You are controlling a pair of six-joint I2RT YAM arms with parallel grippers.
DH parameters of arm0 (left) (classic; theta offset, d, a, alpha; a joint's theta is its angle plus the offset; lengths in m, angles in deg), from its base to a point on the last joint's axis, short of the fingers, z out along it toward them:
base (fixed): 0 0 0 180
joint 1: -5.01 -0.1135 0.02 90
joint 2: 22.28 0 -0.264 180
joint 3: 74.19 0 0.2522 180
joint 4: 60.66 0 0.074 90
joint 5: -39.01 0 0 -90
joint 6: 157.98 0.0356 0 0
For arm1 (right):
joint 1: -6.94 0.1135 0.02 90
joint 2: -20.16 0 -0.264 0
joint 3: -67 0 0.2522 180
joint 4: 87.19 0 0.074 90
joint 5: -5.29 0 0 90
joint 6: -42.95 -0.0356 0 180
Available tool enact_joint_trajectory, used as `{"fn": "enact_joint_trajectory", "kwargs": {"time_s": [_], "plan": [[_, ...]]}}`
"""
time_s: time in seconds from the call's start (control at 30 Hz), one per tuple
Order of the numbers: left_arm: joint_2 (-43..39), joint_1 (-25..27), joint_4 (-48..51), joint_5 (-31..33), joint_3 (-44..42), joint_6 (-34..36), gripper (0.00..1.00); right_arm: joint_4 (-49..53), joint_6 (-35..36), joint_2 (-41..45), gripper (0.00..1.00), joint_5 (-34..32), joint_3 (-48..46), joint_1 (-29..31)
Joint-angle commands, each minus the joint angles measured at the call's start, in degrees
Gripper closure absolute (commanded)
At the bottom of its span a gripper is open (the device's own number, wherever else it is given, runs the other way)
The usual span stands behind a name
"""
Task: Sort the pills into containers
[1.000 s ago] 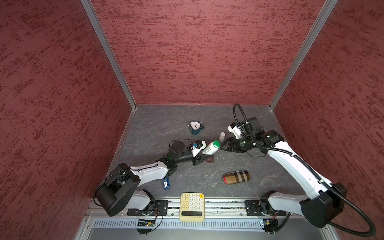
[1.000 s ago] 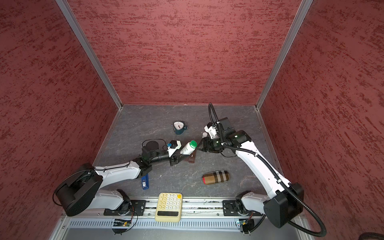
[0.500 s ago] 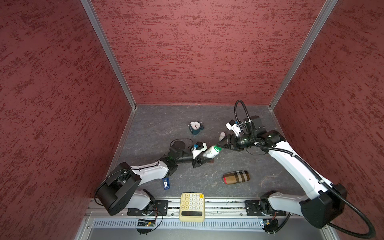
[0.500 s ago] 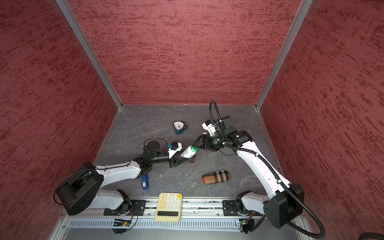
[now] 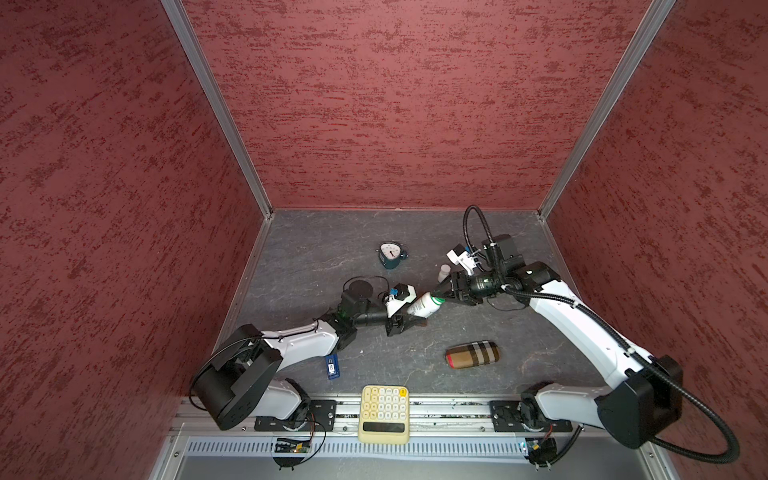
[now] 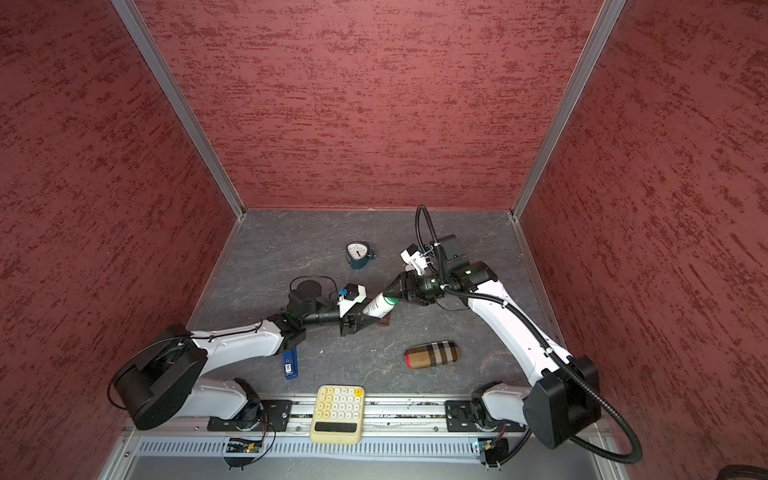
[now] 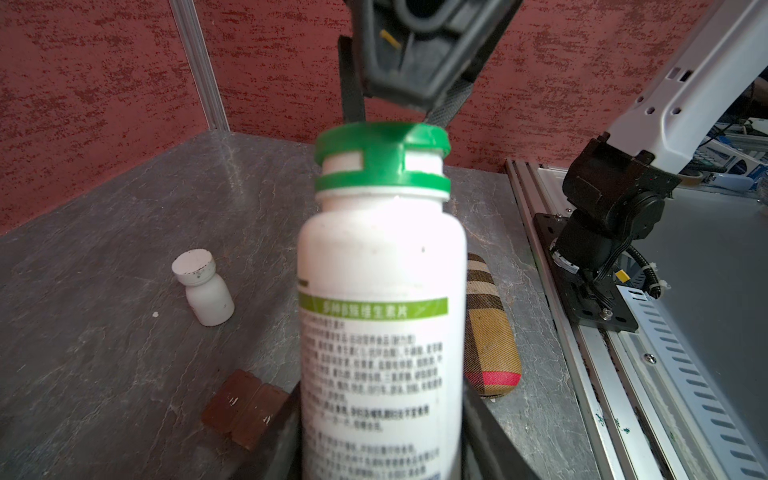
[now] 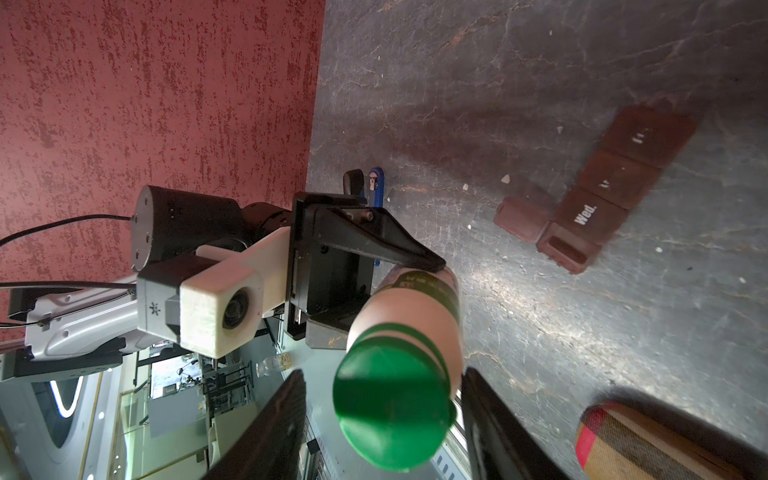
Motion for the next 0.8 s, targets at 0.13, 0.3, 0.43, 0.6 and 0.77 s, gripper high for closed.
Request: {"fn": "enact_joint_trajectory", "kwargs": {"time_s": [0.13, 0.3, 0.43, 0.6, 0.77], "plan": [[0.5, 0.1, -0.4, -1.4, 1.2, 0.5, 1.0, -2.9, -0.2, 0.2, 0.51, 2.5, -1.9, -0.4], [0.7, 0.2, -0.1, -1.7, 1.4, 0.6, 1.0, -3.2, -0.2, -0.2, 0.58, 2.8, -1.7, -0.4], [1.0, 0.5, 0.3, -1.7, 1.5, 0.9, 1.0, -2.6, 0.2, -0.6, 0.55, 2.7, -0.9, -0.4], [1.1, 0.6, 0.9, -1.8, 1.7, 1.2, 1.0, -1.7, 0.8, -0.9, 0.52, 2.2, 0.1, -0.4], [1.1, 0.7, 1.2, -2.0, 1.8, 1.3, 1.0, -1.5, 0.9, -1.2, 0.52, 1.9, 0.4, -0.5]]}}
